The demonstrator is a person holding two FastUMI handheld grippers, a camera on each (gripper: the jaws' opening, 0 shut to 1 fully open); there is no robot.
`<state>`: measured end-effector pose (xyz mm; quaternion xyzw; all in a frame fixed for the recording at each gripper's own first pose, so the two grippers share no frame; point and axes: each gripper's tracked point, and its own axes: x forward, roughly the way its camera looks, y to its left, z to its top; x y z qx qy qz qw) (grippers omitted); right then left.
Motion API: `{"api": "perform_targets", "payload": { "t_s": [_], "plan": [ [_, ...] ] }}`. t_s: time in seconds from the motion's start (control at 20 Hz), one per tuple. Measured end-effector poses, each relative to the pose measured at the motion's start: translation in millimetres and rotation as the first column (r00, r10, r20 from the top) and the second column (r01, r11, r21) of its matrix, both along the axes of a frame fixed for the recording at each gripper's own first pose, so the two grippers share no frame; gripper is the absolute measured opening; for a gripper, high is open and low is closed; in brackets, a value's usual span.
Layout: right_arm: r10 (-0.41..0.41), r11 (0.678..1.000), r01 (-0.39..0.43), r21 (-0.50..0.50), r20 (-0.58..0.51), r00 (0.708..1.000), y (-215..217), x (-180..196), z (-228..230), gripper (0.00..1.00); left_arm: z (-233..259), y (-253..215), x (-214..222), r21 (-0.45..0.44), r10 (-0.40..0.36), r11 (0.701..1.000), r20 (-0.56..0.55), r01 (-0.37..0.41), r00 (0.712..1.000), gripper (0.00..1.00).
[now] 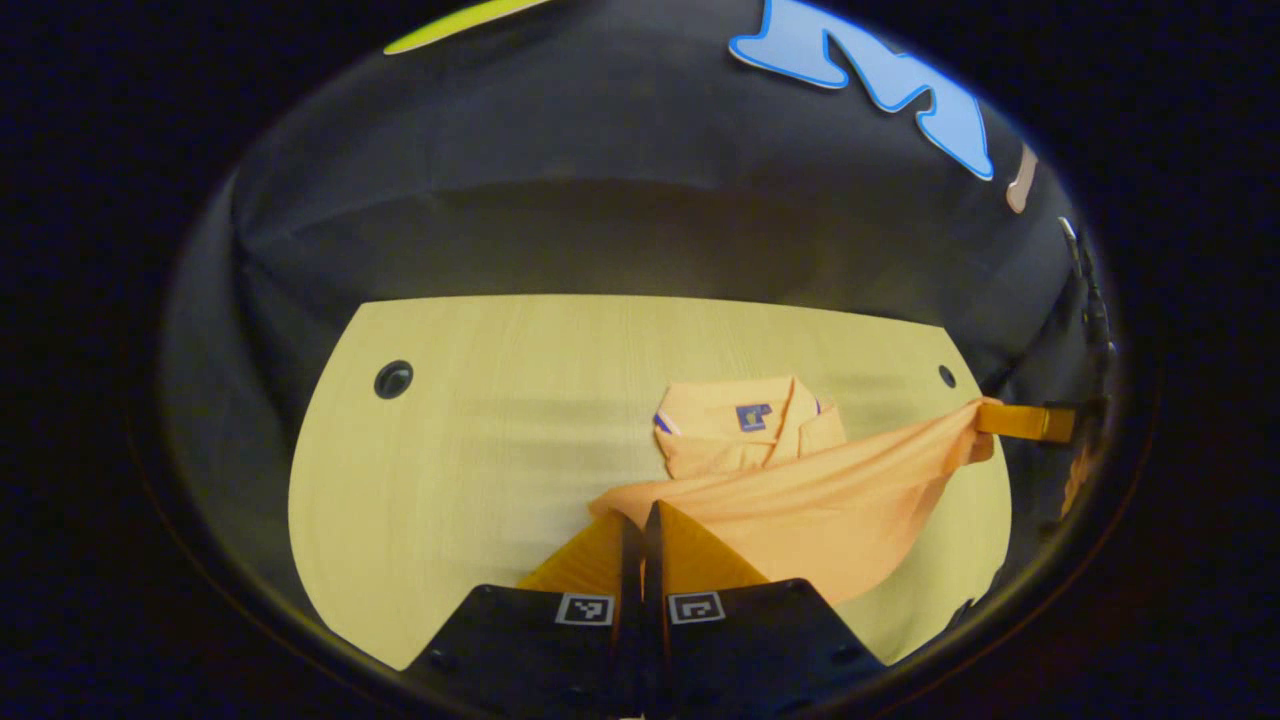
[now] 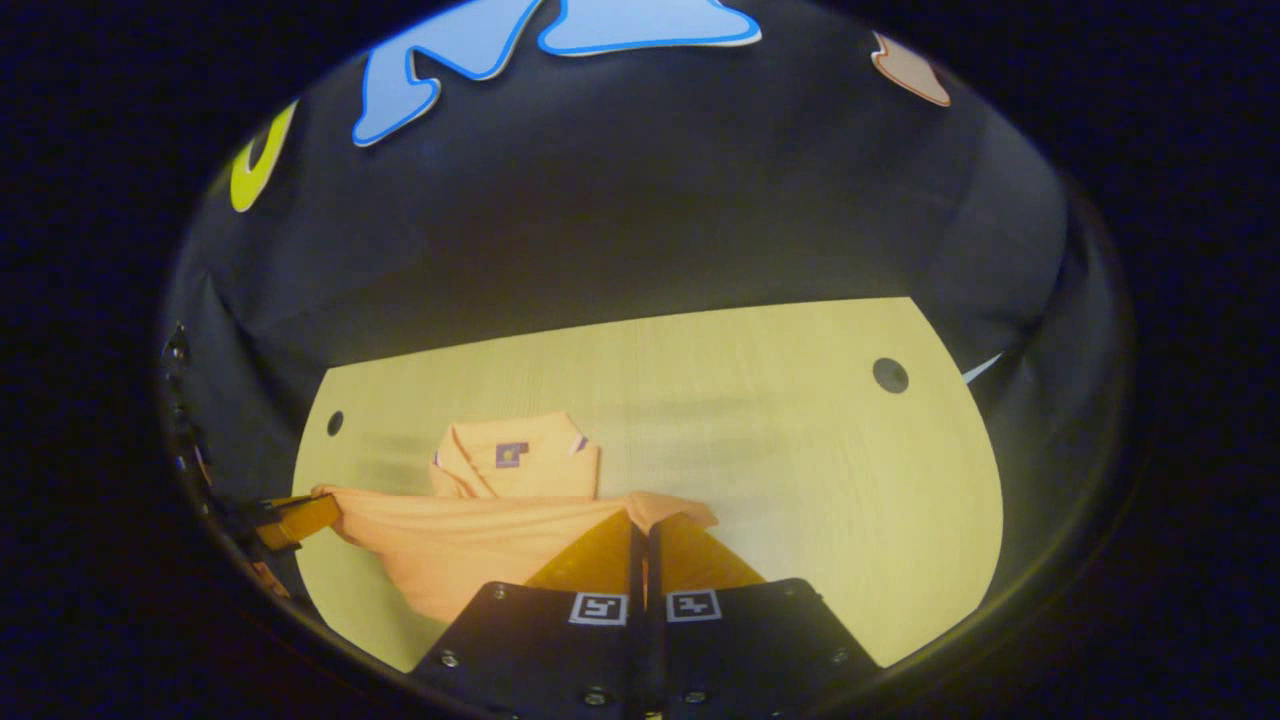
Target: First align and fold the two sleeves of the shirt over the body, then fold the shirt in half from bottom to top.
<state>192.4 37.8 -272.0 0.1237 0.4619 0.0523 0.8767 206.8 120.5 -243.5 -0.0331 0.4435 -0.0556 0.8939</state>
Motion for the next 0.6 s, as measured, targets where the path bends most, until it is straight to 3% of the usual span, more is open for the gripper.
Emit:
{"api": "perform_targets", "payload": {
  "t_s": [0.35,0.6],
  "plan": [
    [-0.096,0.995,0.093,0.031,0.132,0.987,5.7,64.9,-29.2,0.0,-26.3,-2.0,71.7,0.003,0.053,0.999,0.119,-0.054,0.991,0.06],
    [-0.115,0.993,0.108,0.043,0.194,0.974,18.0,100.3,-61.3,0.0,-53.5,5.6,117.3,-0.012,0.141,0.99,0.218,-0.142,0.966,0.05]
  ]
}}
